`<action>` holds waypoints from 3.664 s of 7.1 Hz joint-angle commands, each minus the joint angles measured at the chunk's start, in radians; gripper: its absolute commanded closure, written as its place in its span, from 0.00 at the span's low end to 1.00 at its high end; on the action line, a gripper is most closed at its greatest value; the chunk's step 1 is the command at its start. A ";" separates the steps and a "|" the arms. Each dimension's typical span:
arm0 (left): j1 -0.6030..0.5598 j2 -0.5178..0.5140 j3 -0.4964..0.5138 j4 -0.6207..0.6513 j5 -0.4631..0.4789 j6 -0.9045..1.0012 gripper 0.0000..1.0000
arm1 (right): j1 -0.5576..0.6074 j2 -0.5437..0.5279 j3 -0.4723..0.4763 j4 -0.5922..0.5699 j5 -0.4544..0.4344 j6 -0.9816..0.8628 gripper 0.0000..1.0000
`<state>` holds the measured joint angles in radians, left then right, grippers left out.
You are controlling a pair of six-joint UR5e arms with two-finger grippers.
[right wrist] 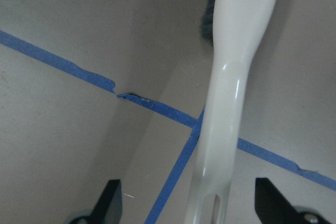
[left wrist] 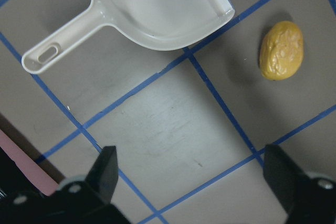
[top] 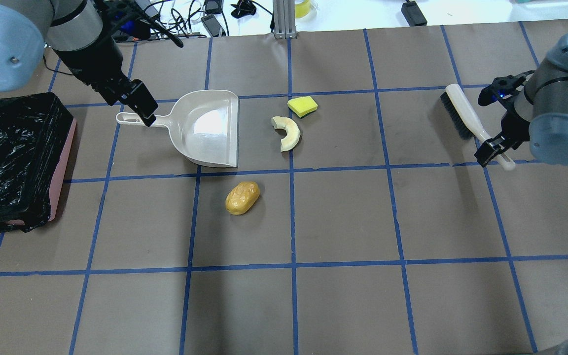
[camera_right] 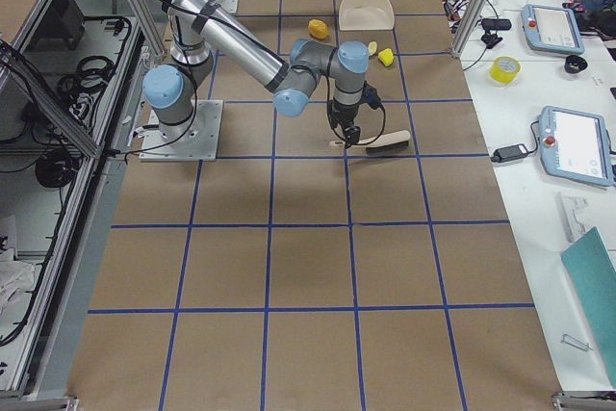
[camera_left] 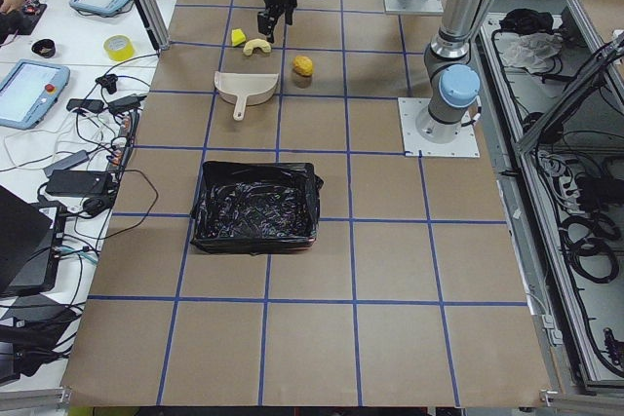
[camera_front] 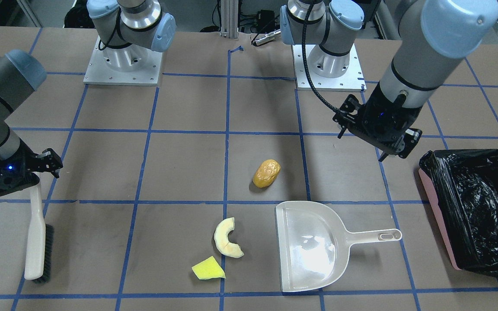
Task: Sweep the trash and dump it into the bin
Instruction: 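Grasp the white brush with the right gripper while the left holds the dustpan, then sweep the sponge and peel into the dustpan with the right gripper's brush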
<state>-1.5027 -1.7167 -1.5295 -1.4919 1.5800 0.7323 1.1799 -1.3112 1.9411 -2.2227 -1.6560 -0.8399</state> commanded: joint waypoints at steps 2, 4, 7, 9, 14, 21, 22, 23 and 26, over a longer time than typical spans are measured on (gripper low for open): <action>0.027 -0.154 0.011 0.178 0.056 0.448 0.03 | -0.003 0.009 0.001 -0.009 -0.005 -0.007 0.63; 0.090 -0.205 0.012 0.255 0.061 0.733 0.05 | -0.003 0.007 -0.002 -0.009 -0.007 -0.005 1.00; 0.104 -0.322 0.011 0.371 0.017 0.861 0.06 | 0.042 -0.037 -0.066 0.085 -0.001 0.196 1.00; 0.114 -0.356 0.014 0.412 0.017 0.907 0.08 | 0.290 -0.039 -0.140 0.228 -0.008 0.589 1.00; 0.116 -0.396 0.012 0.412 0.014 0.911 0.09 | 0.625 0.119 -0.212 0.184 -0.041 0.864 1.00; 0.118 -0.389 0.012 0.409 0.015 0.909 0.90 | 0.967 0.344 -0.506 0.181 0.158 1.269 1.00; 0.118 -0.389 0.012 0.409 0.015 0.909 0.95 | 0.995 0.380 -0.571 0.181 0.206 1.291 1.00; 0.118 -0.389 0.012 0.409 0.015 0.904 0.95 | 1.001 0.407 -0.629 0.184 0.208 1.299 1.00; 0.119 -0.377 0.011 0.403 0.017 0.920 1.00 | 0.988 0.348 -0.659 0.311 0.161 1.277 1.00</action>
<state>-1.3849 -2.1024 -1.5165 -1.0851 1.5957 1.6405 2.1761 -0.9168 1.2925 -1.9916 -1.4640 0.4472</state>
